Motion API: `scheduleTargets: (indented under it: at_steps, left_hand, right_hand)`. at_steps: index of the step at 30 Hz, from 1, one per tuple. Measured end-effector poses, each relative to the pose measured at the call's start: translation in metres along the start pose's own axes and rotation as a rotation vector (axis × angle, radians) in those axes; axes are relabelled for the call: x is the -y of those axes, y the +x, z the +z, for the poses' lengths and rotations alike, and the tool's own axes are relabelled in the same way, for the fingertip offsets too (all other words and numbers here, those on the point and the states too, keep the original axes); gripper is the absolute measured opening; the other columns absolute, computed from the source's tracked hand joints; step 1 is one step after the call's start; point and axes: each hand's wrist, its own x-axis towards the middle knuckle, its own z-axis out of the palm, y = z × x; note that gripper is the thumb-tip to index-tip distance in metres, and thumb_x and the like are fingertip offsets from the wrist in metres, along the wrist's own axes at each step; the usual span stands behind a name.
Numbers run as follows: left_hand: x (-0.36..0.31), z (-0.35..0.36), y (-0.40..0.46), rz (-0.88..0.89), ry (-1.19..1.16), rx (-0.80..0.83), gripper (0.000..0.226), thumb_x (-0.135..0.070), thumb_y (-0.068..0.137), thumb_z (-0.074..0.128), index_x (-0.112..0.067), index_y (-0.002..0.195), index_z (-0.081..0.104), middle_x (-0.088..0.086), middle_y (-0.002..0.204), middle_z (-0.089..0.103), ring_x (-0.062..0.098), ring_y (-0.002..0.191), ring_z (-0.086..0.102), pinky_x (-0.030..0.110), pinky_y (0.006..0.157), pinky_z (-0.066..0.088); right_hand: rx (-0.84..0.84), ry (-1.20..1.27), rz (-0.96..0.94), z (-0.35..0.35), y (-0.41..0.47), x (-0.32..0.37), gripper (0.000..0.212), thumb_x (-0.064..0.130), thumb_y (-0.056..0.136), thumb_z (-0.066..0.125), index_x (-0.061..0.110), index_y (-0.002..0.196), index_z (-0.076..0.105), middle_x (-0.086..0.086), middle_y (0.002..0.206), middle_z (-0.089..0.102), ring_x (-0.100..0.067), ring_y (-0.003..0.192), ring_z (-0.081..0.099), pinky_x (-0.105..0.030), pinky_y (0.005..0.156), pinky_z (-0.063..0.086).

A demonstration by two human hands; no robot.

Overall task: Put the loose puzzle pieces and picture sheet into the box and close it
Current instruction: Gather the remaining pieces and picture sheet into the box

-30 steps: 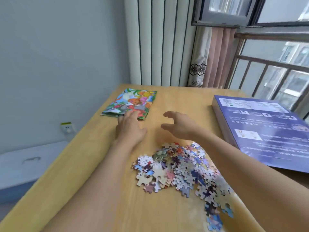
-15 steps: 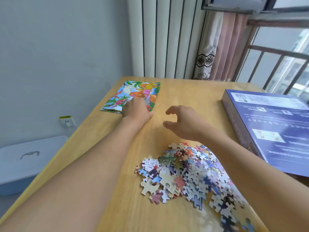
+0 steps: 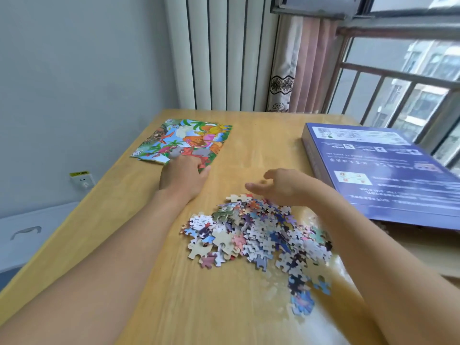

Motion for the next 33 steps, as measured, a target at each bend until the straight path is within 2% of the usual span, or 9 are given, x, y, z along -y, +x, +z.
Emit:
scheduleTargets:
  at_steps: [6,10,13,16,20,24,26,30,33]
  left_hand:
    - [0.007,0.0,-0.005,0.03,-0.226,-0.081,0.033,-0.043,0.094,0.057,-0.019,0.111,0.071,0.005,0.115,0.069,0.03,0.117,0.055,0.04,0.095,0.047]
    - [0.017,0.003,0.004,-0.057,-0.289,-0.172,0.037,-0.04,0.093,0.06,-0.014,0.116,0.068,0.009,0.118,0.066,0.032,0.112,0.056,0.039,0.096,0.046]
    - [0.033,-0.001,0.02,-0.221,-0.3,-0.239,0.046,-0.044,0.089,0.063,-0.012,0.122,0.064,0.01,0.125,0.062,0.033,0.118,0.052,0.04,0.097,0.044]
    - [0.053,-0.002,0.044,-0.415,-0.238,-0.1,0.072,-0.056,0.081,0.067,-0.009,0.134,0.051,0.013,0.137,0.052,0.034,0.131,0.042,0.042,0.106,0.039]
    - [0.07,-0.004,0.065,-0.619,-0.181,0.101,0.117,-0.081,0.056,0.074,-0.005,0.14,0.042,0.017,0.143,0.046,0.034,0.134,0.04,0.04,0.109,0.035]
    - [0.079,-0.01,0.096,-0.67,-0.192,0.302,0.135,-0.079,0.025,0.083,-0.009,0.136,0.049,0.012,0.139,0.052,0.032,0.128,0.048,0.04,0.108,0.04]
    - [0.078,-0.012,0.103,-0.657,-0.234,0.358,0.128,-0.071,0.016,0.088,-0.01,0.124,0.056,0.006,0.128,0.059,0.028,0.118,0.056,0.039,0.103,0.046]
    - [0.072,-0.008,0.097,-0.623,-0.483,0.305,0.073,-0.037,0.048,0.1,-0.012,0.105,0.06,0.001,0.108,0.061,0.022,0.098,0.058,0.032,0.086,0.048]
    - [0.074,-0.001,0.085,-0.569,-0.566,0.25,0.046,-0.03,0.057,0.095,-0.018,0.094,0.07,0.001,0.104,0.07,0.021,0.094,0.065,0.033,0.083,0.053]
  right_hand:
    - [0.209,0.066,-0.321,0.002,-0.032,0.015,0.105,0.082,0.063,0.069,0.043,0.152,0.03,0.011,0.154,0.039,-0.014,0.139,0.041,-0.04,0.115,0.035]
    - [0.17,0.024,-0.37,0.012,-0.029,0.013,0.117,0.086,0.052,0.073,0.045,0.152,0.028,0.013,0.151,0.037,-0.014,0.139,0.038,-0.047,0.114,0.037]
    - [-0.051,0.096,-0.363,0.022,-0.019,0.015,0.096,0.087,0.065,0.062,0.035,0.144,0.047,0.009,0.138,0.049,-0.014,0.125,0.051,-0.041,0.105,0.045]
    - [-0.315,0.146,-0.313,0.031,0.0,0.014,0.067,0.07,0.09,0.05,0.022,0.136,0.058,0.0,0.132,0.057,-0.02,0.121,0.055,-0.04,0.099,0.048]
    - [-0.279,0.176,-0.219,0.039,0.014,0.007,0.063,0.065,0.095,0.046,0.019,0.136,0.058,-0.003,0.134,0.056,-0.024,0.12,0.054,-0.041,0.099,0.047]
    - [-0.297,0.21,-0.2,0.042,0.015,0.005,0.063,0.068,0.093,0.044,0.021,0.131,0.061,0.0,0.13,0.057,-0.021,0.119,0.054,-0.04,0.097,0.047]
    - [-0.295,0.22,-0.202,0.041,0.014,0.004,0.062,0.067,0.094,0.045,0.021,0.131,0.061,0.0,0.13,0.057,-0.02,0.12,0.053,-0.038,0.097,0.046]
    - [-0.288,0.238,-0.223,0.041,0.012,0.003,0.059,0.065,0.094,0.048,0.021,0.132,0.06,0.002,0.132,0.055,-0.019,0.122,0.051,-0.035,0.098,0.045]
    - [-0.301,0.254,-0.241,0.04,0.01,0.004,0.058,0.064,0.094,0.049,0.022,0.13,0.061,0.002,0.132,0.055,-0.019,0.121,0.052,-0.035,0.098,0.045]
